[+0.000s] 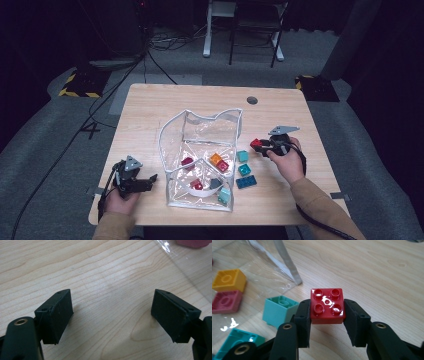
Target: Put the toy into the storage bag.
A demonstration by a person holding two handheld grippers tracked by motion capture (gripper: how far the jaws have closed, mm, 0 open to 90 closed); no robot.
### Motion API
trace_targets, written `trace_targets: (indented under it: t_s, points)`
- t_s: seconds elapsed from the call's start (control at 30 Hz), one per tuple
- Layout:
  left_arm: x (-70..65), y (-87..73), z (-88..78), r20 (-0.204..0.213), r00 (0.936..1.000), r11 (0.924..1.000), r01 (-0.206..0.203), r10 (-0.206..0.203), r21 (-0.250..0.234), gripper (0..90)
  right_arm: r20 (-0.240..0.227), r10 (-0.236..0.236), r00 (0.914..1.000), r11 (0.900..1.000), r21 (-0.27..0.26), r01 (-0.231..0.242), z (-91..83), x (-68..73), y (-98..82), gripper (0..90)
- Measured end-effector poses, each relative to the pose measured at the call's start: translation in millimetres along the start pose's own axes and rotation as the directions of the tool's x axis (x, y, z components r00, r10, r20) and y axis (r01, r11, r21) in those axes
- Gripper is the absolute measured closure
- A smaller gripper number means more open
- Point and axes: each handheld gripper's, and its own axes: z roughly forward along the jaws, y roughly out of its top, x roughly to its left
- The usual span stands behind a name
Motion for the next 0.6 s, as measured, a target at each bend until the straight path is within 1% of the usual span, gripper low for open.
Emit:
trace_targets:
  t_s: [0.07,0.1,0.13,0.2,0.23,0.27,0.4,0.43,0.47,0.53,0.57,0.6]
  points:
    - [0.0,0.0,0.0,0.000,1.0000,1.0000,0.000,0.000,0.000,18.0,-0.005,-0.007,1.0000,1.000,-0.009,0.006,-6.2,1.2,4.2,59.2]
    - [0.0,0.0,0.0,0.000,1.0000,1.0000,0.000,0.000,0.000,18.0,-0.005,-0.007,1.0000,1.000,-0.009,0.006,-6.2,1.2,4.2,59.2]
    - [0.0,0.0,0.0,0.000,1.0000,1.0000,0.000,0.000,0.000,18.0,-0.009,-0.012,0.9999,1.000,-0.015,0.012,-12.9,3.0,8.7,59.2]
    - [0.0,0.0,0.0,0.000,1.0000,1.0000,0.000,0.000,0.000,18.0,-0.015,-0.018,0.9997,1.000,-0.024,0.018,-18.8,4.5,12.9,59.2]
    - [0.0,0.0,0.0,0.000,1.0000,1.0000,0.000,0.000,0.000,18.0,-0.015,-0.018,0.9997,1.000,-0.024,0.018,-18.8,4.5,12.9,59.2]
    - [0.0,0.0,0.0,0.000,1.0000,1.0000,0.000,0.000,0.000,18.0,-0.021,-0.025,0.9995,0.999,-0.035,0.025,-26.6,6.7,18.6,59.2]
    - [0.0,0.0,0.0,0.000,1.0000,1.0000,0.000,0.000,0.000,18.0,-0.034,-0.031,0.9989,0.998,-0.062,0.029,-39.9,10.3,27.8,59.2]
    - [0.0,0.0,0.0,0.000,1.0000,1.0000,0.000,0.000,0.000,18.0,-0.034,-0.031,0.9989,0.998,-0.062,0.029,-39.9,10.3,27.8,59.2]
    - [0.0,0.0,0.0,0.000,1.0000,1.0000,0.000,0.000,0.000,18.0,-0.037,-0.035,0.9987,0.997,-0.075,0.032,-47.2,12.4,32.8,59.2]
    - [0.0,0.0,0.0,0.000,1.0000,1.0000,0.000,0.000,0.000,18.0,-0.038,-0.035,0.9987,0.996,-0.079,0.032,-49.3,13.1,34.3,59.2]
    - [0.0,0.0,0.0,0.000,1.0000,1.0000,0.000,0.000,0.000,18.0,-0.046,-0.036,0.9983,0.996,-0.086,0.031,-55.2,14.9,38.8,59.2]
    - [0.0,0.0,0.0,0.000,1.0000,1.0000,0.000,0.000,0.000,18.0,-0.048,-0.037,0.9982,0.995,-0.090,0.032,-57.1,15.4,40.2,59.2]
